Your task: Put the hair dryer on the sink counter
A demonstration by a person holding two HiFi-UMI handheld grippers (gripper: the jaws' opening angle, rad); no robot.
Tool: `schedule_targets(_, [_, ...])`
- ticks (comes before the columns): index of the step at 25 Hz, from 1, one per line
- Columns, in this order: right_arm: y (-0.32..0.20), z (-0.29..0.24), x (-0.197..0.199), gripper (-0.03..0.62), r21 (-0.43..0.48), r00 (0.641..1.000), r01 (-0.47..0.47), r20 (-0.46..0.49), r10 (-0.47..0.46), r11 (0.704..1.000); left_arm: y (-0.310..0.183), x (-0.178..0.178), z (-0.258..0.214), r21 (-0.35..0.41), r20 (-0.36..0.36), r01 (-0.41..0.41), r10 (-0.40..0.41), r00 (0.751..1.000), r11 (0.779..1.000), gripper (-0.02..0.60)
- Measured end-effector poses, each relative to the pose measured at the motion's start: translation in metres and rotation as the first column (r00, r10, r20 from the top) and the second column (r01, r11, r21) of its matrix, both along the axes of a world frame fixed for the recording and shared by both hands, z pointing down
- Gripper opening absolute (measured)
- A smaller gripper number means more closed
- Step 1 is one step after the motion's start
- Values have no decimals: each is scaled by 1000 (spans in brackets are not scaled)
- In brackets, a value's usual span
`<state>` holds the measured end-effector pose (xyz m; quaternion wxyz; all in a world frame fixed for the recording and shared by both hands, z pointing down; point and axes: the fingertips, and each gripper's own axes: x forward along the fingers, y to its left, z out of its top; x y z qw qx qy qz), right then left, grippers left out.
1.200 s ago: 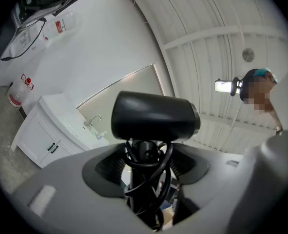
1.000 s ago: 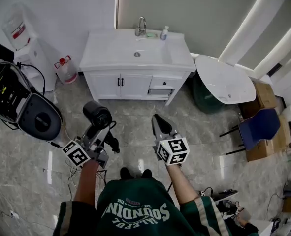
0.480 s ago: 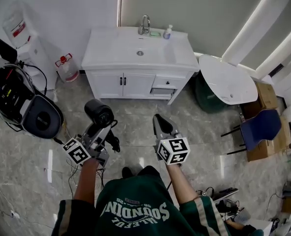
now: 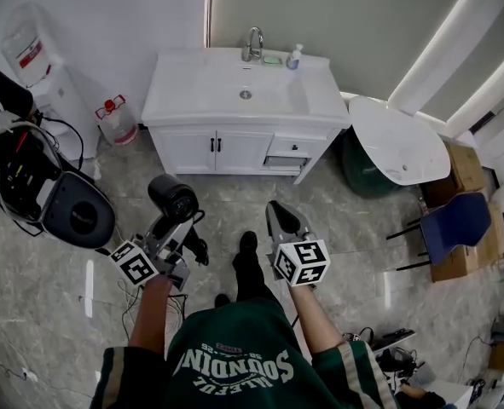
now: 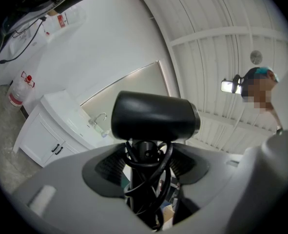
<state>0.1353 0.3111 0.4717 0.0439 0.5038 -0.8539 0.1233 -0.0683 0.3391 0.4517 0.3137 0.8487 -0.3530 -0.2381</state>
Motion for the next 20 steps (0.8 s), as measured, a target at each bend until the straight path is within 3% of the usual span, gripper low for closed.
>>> schedule_targets(10, [-92,17,-12,6,-10,999,40,11,-40,999,-81,-10,13,0,20,33,-33,999,999,313])
schedule_targets(14, [-155,21,-14,6,-23,998,59,18,-59,998,-132,-7,12,26,26,23,-24,999,999,313])
schedule_targets(20, [-263,19,-13,6,-43,995,99,17,-98,994,-231,-3,12,-4,25,57,-57,998,998,313])
